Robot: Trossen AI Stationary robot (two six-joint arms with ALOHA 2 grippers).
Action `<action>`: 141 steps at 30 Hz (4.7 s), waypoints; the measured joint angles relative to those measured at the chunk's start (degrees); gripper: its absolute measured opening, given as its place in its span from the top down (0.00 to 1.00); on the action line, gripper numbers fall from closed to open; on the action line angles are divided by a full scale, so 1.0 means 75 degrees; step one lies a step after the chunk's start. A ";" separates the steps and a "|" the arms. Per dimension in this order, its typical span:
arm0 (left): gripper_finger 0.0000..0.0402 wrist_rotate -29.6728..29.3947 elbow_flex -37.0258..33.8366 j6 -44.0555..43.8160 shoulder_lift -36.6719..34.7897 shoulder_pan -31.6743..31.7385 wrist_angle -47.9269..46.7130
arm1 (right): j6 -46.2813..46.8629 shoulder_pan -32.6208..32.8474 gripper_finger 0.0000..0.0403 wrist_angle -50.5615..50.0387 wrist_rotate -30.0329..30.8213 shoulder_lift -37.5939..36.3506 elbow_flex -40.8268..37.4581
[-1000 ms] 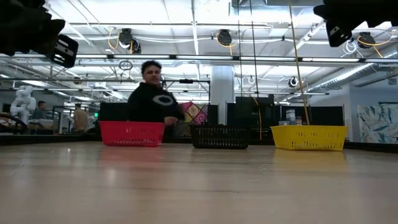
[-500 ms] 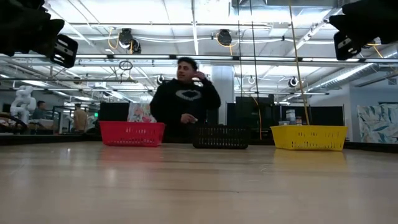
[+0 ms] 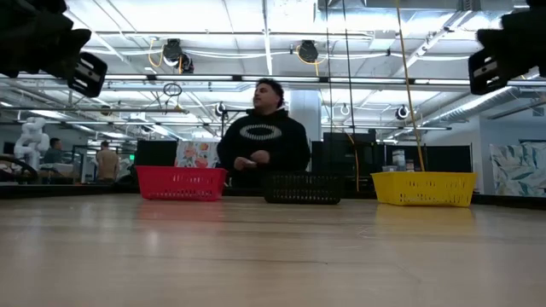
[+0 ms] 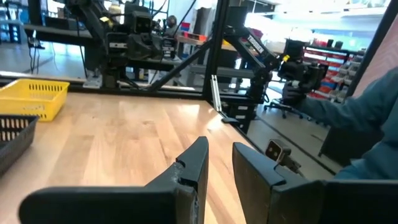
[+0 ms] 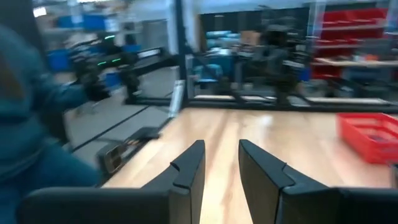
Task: Sort crayons
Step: Return to Home Position
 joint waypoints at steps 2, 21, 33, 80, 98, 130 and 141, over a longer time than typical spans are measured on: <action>0.81 0.0006 0.0000 -0.0172 0.0003 0.0000 -0.0006 | -0.0231 0.0041 0.79 -0.0029 -0.0446 0.0003 0.0000; 0.81 0.0044 0.0000 -0.0243 0.0003 0.0003 -0.0030 | -0.1122 0.0055 0.79 -0.1977 -0.2087 -0.0003 -0.0026; 0.81 0.0053 0.0000 -0.0240 0.0003 0.0003 -0.0030 | 0.1529 0.0052 0.79 -0.3202 -0.2067 0.0000 -0.0029; 0.81 0.0044 0.0003 -0.0237 0.0003 0.0003 -0.0027 | 0.1609 0.0049 0.79 -0.4493 -0.2074 -0.4374 -0.0076; 0.81 0.0037 -0.0140 -0.0237 -0.0101 0.0003 -0.0732 | 0.1588 0.0052 0.79 -0.4563 -0.2073 -0.4450 -0.0076; 0.81 0.0038 -0.0152 -0.0237 -0.0101 0.0003 -0.0761 | 0.1586 0.0041 0.79 -0.4587 -0.2082 -0.4270 -0.0076; 0.81 0.0040 -0.0154 -0.0237 -0.0101 0.0003 -0.0758 | 0.1586 0.0044 0.79 -0.4585 -0.2082 -0.3861 -0.0076</action>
